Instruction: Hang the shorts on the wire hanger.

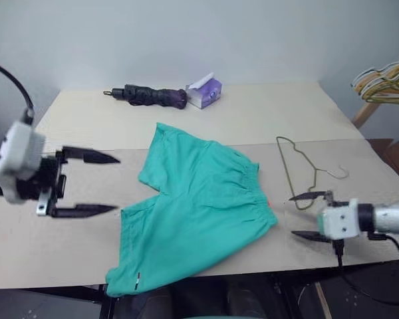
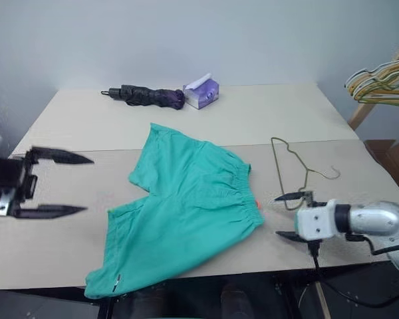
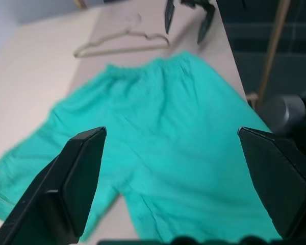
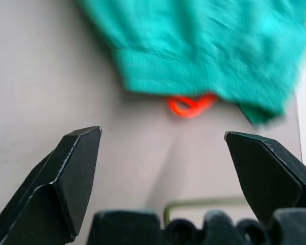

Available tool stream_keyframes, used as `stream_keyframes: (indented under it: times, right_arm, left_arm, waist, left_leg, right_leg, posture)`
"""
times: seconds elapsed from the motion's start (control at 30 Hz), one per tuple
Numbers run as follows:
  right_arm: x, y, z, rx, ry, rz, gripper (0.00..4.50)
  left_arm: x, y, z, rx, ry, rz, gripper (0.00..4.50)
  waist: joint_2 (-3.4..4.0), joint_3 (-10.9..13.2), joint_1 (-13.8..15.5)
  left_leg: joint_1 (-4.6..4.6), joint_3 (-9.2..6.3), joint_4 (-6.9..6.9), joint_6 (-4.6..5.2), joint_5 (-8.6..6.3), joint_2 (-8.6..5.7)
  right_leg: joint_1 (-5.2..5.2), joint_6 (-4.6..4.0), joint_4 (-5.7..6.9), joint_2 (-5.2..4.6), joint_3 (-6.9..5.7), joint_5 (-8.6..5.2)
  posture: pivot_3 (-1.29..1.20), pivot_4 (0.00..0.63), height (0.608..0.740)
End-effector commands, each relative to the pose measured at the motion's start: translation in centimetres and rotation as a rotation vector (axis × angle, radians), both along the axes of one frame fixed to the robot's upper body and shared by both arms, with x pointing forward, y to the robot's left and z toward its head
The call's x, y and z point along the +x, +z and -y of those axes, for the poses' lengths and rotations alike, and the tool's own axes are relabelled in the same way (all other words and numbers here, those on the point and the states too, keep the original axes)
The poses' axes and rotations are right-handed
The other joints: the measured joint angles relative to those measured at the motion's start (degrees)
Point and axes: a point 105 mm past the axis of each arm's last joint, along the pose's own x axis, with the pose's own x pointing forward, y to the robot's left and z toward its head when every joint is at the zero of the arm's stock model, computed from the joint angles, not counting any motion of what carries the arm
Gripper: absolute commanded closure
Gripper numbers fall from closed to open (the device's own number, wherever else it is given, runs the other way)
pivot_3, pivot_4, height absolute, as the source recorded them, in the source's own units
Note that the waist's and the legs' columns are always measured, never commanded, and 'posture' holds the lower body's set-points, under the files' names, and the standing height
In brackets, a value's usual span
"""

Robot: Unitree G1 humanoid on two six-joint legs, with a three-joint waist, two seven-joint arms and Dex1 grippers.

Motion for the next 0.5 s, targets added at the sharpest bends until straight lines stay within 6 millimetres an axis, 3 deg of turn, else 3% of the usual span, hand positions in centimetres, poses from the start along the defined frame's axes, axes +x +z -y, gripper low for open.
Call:
stream_keyframes:
  times: [0.03,0.27,0.37,0.5]
  right_arm:
    - [1.8,2.7,0.9,0.161,-0.216,-0.017,0.0]
    - [5.3,0.0,4.5,0.151,-0.726,-0.142,0.0]
    - [6.3,-1.4,5.9,0.11,-0.935,-0.218,0.0]
    - [7.3,-2.6,6.7,0.097,-1.078,-0.28,0.0]
  left_arm:
    - [1.2,0.5,2.2,-0.106,0.019,-0.032,0.01]
    - [3.1,0.0,6.3,-0.16,-0.012,-0.067,0.01]
    - [3.6,-0.2,7.3,-0.171,-0.027,-0.071,0.01]
    - [4.0,-0.4,7.9,-0.177,-0.039,-0.055,0.01]
  waist:
    - [0.01,0.0,0.1]
    - [-0.04,0.0,-0.1]
    - [-0.02,0.0,-0.3]
    - [-0.02,-0.1,-0.2]
  left_leg:
    - [0.0,0.0,0.01,0.0,0.0,-0.01]
    - [-0.16,-0.06,0.1,-0.01,0.0,-0.04]
    - [-0.2,-0.07,0.09,-0.01,0.0,-0.03]
    - [-0.3,-0.1,0.1,-0.01,0.01,-0.05]
  right_leg:
    - [0.0,0.0,0.02,0.0,0.0,0.0]
    - [-0.06,0.05,-0.03,0.02,-0.01,0.04]
    - [-0.12,0.03,-0.02,0.05,0.01,0.05]
    - [-0.18,0.04,-0.06,0.05,0.0,0.05]
  posture:
    - [-0.08,0.081,0.74]
    - [-0.09,0.067,0.74]
    - [-0.09,0.065,0.74]
    - [-0.08,0.063,0.74]
